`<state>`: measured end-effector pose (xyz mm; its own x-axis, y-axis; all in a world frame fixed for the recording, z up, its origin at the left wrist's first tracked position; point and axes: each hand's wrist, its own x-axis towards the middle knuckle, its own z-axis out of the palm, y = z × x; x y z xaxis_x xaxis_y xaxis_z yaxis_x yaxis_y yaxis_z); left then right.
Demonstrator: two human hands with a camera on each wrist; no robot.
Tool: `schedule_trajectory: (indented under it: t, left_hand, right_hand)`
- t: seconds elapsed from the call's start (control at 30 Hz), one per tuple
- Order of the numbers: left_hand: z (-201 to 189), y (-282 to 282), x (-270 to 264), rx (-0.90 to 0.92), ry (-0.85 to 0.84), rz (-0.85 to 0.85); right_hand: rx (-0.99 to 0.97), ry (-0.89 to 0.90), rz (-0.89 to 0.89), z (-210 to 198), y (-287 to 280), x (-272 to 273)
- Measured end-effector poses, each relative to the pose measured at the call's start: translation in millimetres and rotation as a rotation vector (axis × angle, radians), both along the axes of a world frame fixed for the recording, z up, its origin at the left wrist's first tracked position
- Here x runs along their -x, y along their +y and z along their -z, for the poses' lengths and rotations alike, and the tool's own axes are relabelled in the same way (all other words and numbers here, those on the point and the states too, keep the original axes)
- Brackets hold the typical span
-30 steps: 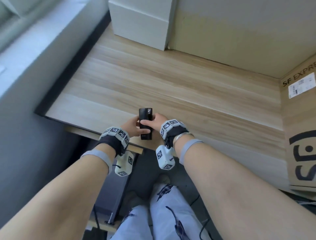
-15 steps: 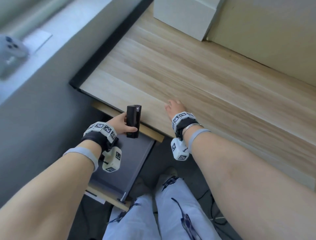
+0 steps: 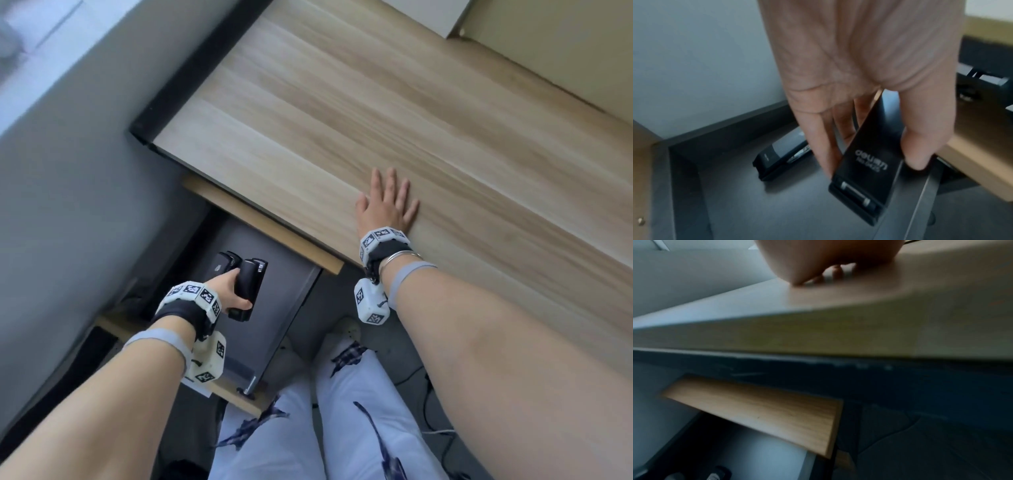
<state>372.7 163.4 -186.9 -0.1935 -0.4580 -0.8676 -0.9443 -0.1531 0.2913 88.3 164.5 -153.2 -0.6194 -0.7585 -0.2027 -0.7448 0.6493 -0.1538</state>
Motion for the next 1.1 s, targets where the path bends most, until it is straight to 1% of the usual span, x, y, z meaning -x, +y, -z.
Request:
schedule_trajectory:
  t: [0.13, 0.33, 0.47, 0.67, 0.8, 0.93, 1.1]
  left_hand:
    - [37, 4, 6, 0.02, -0.103, 0.055]
    - [84, 5, 9, 0.008, -0.227, 0.037]
    - [98, 2, 10, -0.009, -0.288, 0.071]
    - [128, -2, 13, -0.014, -0.274, 0.078]
    - [134, 3, 26, 0.037, -0.283, 0.071]
    - [143, 12, 33, 0.084, -0.278, 0.002]
    - [146, 13, 24, 0.1, -0.233, -0.049]
  right_hand:
    - [0.065, 0.072, -0.015, 9, 3, 0]
    - [0.111, 0.116, -0.014, 14, 4, 1]
    - [0.114, 0.132, -0.009, 16, 4, 0]
    - [0.129, 0.14, -0.001, 19, 3, 1]
    - [0.132, 0.133, 0.002, 18, 3, 0]
    - [0.139, 0.133, 0.002, 18, 3, 0]
    - [0.141, 0.133, 0.008, 17, 3, 0]
